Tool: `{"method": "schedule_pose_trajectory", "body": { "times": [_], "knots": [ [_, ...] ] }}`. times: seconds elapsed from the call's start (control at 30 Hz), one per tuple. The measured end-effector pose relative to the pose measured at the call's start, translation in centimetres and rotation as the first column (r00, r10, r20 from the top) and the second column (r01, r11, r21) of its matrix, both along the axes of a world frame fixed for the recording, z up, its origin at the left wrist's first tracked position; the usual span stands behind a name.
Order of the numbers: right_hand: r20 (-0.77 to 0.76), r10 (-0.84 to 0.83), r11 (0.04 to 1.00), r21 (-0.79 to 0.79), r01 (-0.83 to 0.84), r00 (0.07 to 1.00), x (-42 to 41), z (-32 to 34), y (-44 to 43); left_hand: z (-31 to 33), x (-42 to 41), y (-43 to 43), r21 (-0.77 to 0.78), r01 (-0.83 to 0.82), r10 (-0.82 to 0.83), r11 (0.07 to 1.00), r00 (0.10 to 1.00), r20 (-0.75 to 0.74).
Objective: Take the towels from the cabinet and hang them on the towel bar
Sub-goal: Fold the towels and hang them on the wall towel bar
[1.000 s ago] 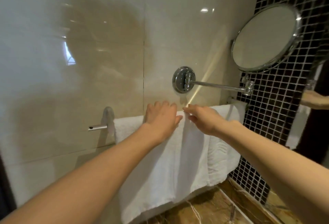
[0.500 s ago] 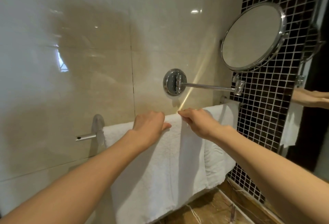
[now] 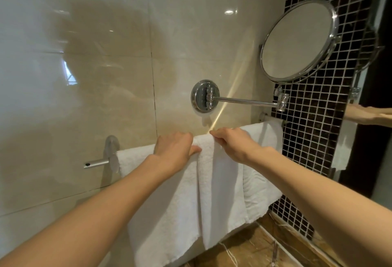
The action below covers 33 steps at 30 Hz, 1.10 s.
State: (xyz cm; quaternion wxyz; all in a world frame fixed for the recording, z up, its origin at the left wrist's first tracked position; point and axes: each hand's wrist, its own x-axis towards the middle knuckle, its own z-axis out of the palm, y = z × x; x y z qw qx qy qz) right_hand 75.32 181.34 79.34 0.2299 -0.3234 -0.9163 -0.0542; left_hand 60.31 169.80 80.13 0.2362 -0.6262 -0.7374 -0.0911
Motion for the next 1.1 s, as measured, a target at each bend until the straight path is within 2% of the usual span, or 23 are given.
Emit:
{"method": "schedule_pose_trajectory", "body": {
  "times": [0.3,0.43,0.5,0.6,0.7,0.9,1.1],
  "knots": [
    [0.007,0.006,1.0,-0.008,-0.006,1.0,-0.1,0.2,-0.6,0.7,0.7,0.9,-0.06,0.001,0.002,0.998,0.999,0.044],
    [-0.09,0.055,0.996,-0.06,-0.061,0.994,1.6,0.6,-0.4,0.8,0.6,1.2,-0.062,0.01,-0.006,0.998,0.999,0.054],
    [-0.114,-0.02,0.997,-0.082,0.011,0.993,3.6,1.1,0.8,0.9,0.6,1.4,-0.063,0.006,-0.003,0.998,0.999,0.043],
    [-0.034,-0.162,0.981,-0.116,0.157,0.986,6.6,1.3,2.9,1.2,1.4,2.2,-0.049,0.027,-0.025,0.998,0.999,0.037],
    [0.026,-0.222,0.966,-0.132,0.223,0.975,8.1,1.0,4.5,1.6,2.6,3.9,-0.038,0.072,-0.071,0.997,0.997,0.018],
    [0.026,-0.189,0.975,-0.112,0.191,0.982,8.4,0.7,5.7,1.6,5.4,8.3,-0.06,0.2,-0.203,0.978,0.978,-0.039],
    [0.107,-0.158,0.984,-0.066,0.165,0.982,8.7,0.7,7.6,1.6,8.1,11.7,-0.052,0.239,-0.241,0.97,0.97,-0.032]
  ]
}}
